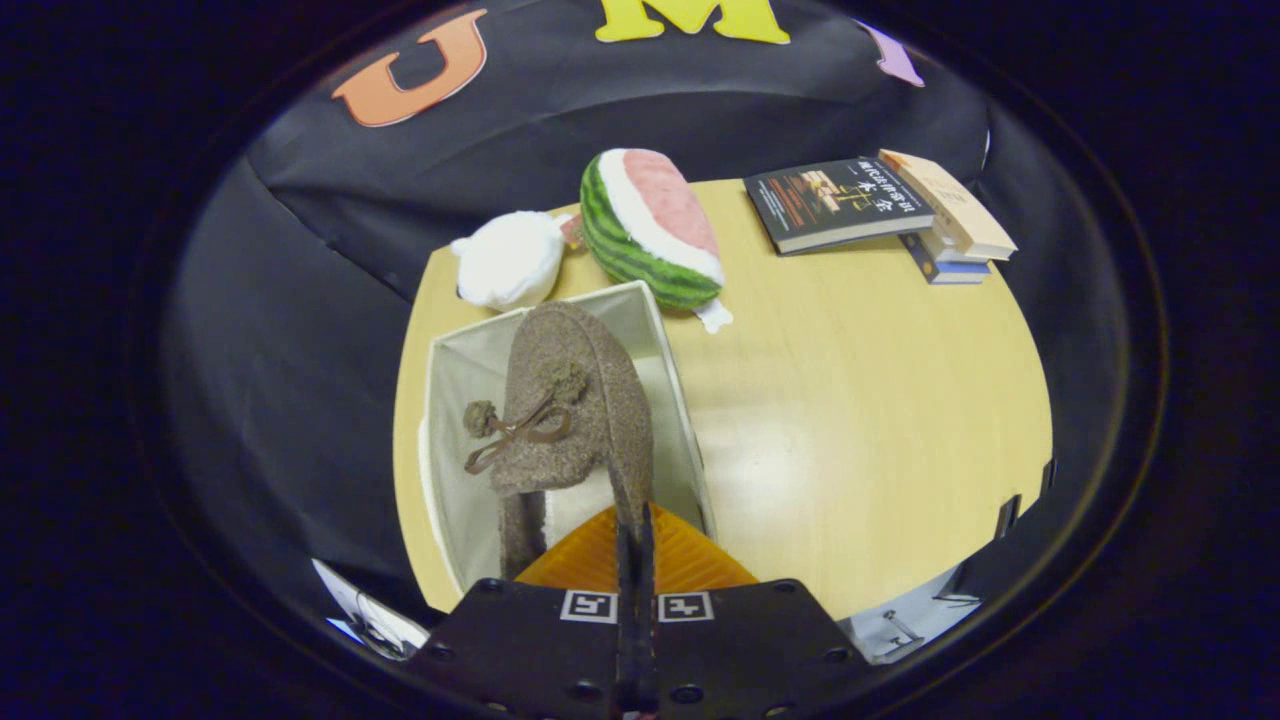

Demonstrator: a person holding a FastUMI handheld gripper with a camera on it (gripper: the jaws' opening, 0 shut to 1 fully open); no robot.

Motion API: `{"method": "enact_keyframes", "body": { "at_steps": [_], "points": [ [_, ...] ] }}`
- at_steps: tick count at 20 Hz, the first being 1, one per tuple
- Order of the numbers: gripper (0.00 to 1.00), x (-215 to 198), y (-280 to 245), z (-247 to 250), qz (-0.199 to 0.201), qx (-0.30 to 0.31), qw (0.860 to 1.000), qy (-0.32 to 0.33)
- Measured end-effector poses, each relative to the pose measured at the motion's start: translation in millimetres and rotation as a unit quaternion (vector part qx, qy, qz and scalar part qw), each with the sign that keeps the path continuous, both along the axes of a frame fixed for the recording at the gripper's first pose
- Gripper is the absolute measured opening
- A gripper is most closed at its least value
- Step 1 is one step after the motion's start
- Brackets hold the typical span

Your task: Open the storage box then place both shoes into the box .Put the left shoe in first, then the right shoe, with the right side of both shoes facing outward in a uniform manner.

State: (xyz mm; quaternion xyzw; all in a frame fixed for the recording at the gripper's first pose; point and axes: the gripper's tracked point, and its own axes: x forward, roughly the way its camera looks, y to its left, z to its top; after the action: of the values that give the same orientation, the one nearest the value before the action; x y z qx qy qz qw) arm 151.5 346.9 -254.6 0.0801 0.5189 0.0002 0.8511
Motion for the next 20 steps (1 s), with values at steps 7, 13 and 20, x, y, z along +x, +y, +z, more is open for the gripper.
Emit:
{"method": "enact_keyframes", "body": {
  "at_steps": [7,13,20],
  "points": [
    [0.0,17,10,-44,-0.006,-0.017,1.0,0.014],
    [0.03,27,6,-47,-0.006,-0.024,1.0,0.005],
    [0.36,32,14,-20,0.045,-0.044,0.997,-0.053]
  ]
}}
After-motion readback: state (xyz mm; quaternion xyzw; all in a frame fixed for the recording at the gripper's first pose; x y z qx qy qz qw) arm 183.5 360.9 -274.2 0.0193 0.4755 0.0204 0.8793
